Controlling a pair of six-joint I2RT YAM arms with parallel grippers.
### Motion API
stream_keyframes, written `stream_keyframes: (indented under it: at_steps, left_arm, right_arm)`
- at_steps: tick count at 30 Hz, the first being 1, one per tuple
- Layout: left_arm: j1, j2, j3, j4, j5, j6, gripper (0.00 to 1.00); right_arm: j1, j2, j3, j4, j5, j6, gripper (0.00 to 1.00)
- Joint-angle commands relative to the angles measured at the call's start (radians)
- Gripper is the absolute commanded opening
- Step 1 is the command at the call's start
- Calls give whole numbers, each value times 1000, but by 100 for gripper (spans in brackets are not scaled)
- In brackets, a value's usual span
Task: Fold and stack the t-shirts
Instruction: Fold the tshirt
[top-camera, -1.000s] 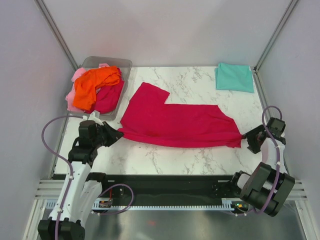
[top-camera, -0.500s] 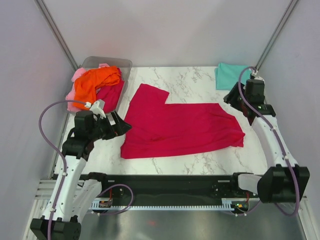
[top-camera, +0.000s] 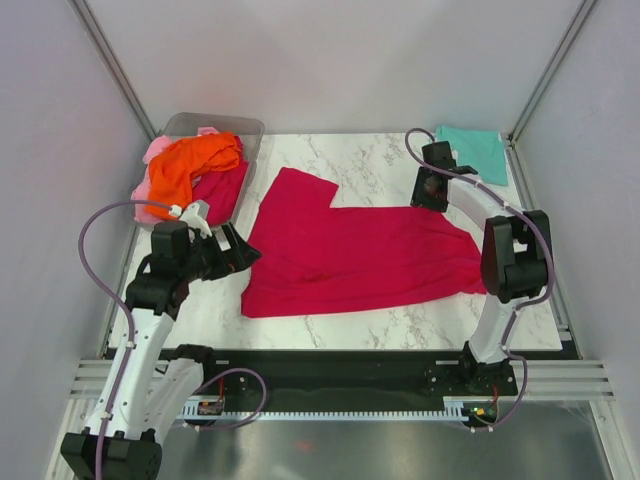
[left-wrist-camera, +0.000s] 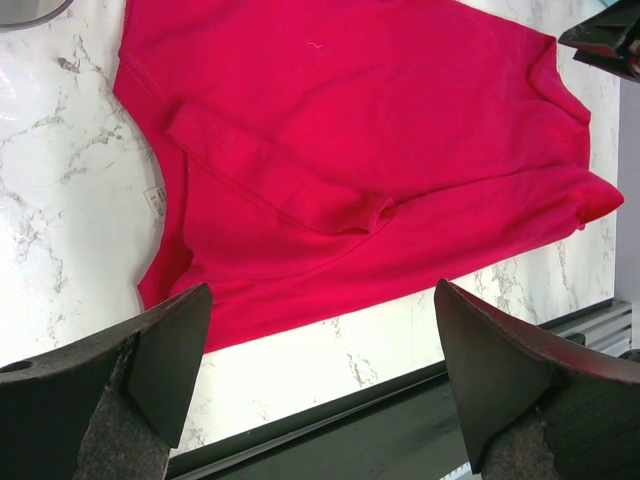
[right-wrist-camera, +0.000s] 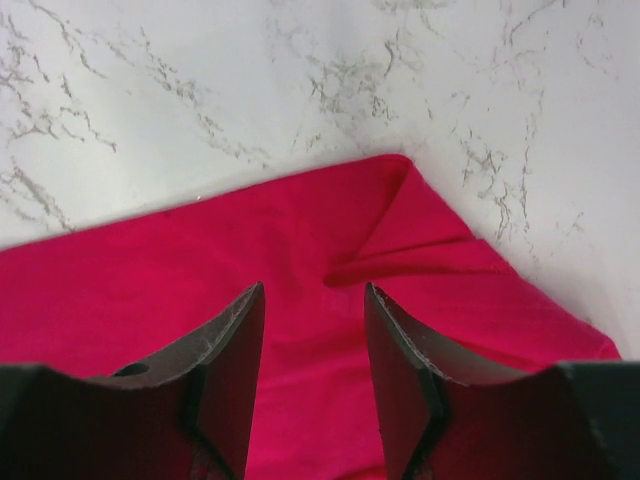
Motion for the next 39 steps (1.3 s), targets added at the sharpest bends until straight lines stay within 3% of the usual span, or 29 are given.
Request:
stream_keyframes:
  at_steps: [1,19,22,26,30,33,37,39]
  left_arm:
    - [1,-17,2,20,-4,43,99]
    - [1,-20,-2,20,-8,43,99]
    - [1,-20,-2,22,-8,43,99]
    - [1,-20,-2,22,-10,43,99]
    - [1,-20,-3,22,-18,42,98]
    - [1,-17,-5,22,-21,42,99]
    - [1,-20,-5,22,-28,40,99]
    - [1,-26,-6,22,-36,38,98]
  right_arm:
    - [11,37,92,-29,103,-31,52]
    - [24,111,-22,40,95,-6,51]
    - [25,103,-45,52,95,-3,45]
    - [25,101,-55,54,107,-3,15]
    - [27,85,-61,54,112,-3,2]
    - [25,45,-69,40,138,-5,7]
    - [25,15,-95,40,143,-17,22]
    - [25,12,-107,46,136,-18,22]
